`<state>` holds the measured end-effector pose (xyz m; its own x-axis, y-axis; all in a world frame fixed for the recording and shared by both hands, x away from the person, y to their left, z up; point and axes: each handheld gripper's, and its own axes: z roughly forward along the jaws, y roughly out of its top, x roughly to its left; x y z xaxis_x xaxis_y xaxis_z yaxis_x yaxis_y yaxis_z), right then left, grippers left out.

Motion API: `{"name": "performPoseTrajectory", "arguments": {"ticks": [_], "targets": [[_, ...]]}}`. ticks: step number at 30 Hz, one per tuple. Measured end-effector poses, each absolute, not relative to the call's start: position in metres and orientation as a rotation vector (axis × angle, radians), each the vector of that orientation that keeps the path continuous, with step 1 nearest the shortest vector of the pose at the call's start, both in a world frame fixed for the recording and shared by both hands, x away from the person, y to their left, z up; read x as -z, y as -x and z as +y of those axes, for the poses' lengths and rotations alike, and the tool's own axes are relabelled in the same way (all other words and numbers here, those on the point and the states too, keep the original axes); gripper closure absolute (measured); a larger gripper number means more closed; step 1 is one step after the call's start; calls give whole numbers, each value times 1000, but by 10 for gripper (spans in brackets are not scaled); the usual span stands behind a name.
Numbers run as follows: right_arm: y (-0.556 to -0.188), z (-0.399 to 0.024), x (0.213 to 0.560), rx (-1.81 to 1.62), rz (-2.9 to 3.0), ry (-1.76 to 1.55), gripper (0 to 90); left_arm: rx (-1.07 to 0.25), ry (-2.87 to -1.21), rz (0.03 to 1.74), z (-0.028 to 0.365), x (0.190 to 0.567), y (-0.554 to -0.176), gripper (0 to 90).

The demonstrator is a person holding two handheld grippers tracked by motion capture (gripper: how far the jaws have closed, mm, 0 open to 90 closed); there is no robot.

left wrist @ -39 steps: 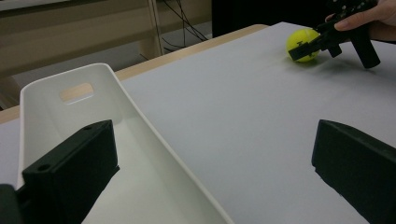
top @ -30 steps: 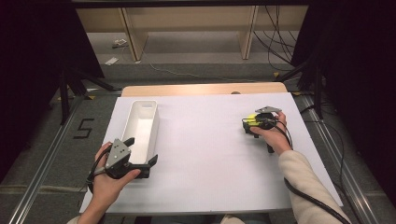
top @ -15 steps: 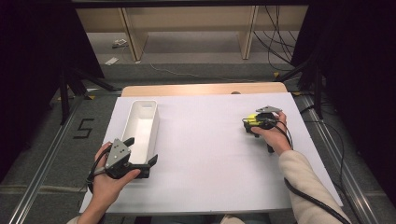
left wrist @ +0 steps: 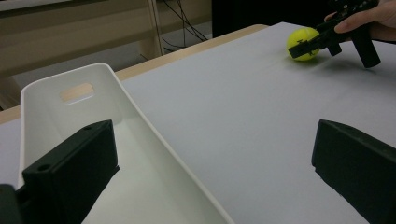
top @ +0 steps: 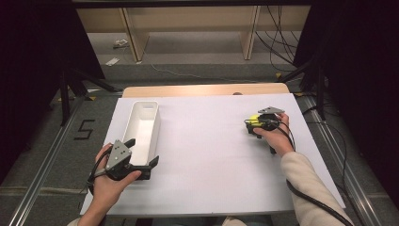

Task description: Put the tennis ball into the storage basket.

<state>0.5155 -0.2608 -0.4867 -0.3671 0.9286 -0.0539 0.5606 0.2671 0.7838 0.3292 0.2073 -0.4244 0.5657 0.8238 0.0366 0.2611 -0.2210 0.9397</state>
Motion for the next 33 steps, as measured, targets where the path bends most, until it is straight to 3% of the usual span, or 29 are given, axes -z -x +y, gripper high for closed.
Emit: {"name": "performPoseTrajectory", "arguments": {"ticks": [33], "targets": [[-509,-249,467,-1001,2006,-1266,265,-678,-1761,897,207,424,-329,0]]}}
